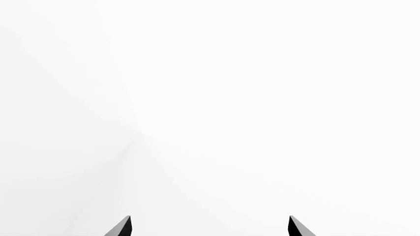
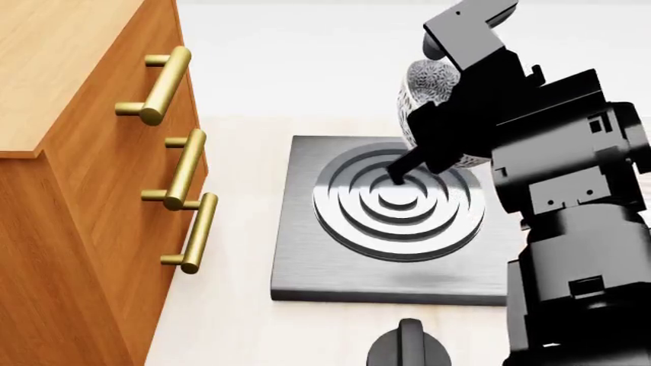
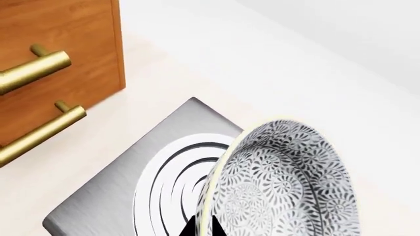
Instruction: Put the bowl on the stove.
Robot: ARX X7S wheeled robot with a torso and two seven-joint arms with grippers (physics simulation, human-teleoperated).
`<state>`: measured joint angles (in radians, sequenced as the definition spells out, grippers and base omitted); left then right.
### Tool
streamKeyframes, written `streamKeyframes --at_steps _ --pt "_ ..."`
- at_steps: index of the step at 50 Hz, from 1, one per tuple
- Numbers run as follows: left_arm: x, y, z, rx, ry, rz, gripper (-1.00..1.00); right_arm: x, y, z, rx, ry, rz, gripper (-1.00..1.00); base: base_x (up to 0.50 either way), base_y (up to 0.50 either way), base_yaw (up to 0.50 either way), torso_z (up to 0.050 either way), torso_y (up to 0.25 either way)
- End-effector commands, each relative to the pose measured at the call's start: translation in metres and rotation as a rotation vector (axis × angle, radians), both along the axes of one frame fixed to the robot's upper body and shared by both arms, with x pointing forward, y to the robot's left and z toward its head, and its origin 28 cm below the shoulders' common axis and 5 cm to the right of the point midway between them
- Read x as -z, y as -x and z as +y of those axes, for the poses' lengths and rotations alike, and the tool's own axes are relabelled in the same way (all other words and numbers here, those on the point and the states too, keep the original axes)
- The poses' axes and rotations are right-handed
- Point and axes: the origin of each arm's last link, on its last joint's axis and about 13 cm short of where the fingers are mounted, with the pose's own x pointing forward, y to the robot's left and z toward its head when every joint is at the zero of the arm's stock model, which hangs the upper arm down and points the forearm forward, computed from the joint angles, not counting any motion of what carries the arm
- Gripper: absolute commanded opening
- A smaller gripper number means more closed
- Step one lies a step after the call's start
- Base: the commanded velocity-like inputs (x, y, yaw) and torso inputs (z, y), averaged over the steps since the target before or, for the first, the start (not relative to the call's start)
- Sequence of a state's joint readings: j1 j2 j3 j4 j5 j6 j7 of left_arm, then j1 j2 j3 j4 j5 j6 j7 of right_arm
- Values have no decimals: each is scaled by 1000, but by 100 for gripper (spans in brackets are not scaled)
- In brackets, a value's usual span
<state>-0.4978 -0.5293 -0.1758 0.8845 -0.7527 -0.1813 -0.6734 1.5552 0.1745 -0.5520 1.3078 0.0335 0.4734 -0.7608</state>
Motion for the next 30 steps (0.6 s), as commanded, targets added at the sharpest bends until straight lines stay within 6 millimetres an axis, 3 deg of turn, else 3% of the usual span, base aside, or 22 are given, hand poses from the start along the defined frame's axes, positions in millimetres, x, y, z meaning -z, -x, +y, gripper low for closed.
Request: streamKeyframes --at_steps 1,15,26,30 --pt "0 0 0 2 2 6 100 -1 -2 12 -2 -24 -4 -100 0 0 0 0 0" --pt "2 -1 -1 -15 -18 3 100 1 -2 19 4 -56 -1 -100 0 0 0 0 1" --pt "2 0 -1 -29 -31 -3 100 1 -2 20 -1 -59 0 -100 0 0 0 0 -209" --pt "2 0 -1 -27 -22 -1 100 1 -2 20 -1 -59 0 -100 0 0 0 0 -21"
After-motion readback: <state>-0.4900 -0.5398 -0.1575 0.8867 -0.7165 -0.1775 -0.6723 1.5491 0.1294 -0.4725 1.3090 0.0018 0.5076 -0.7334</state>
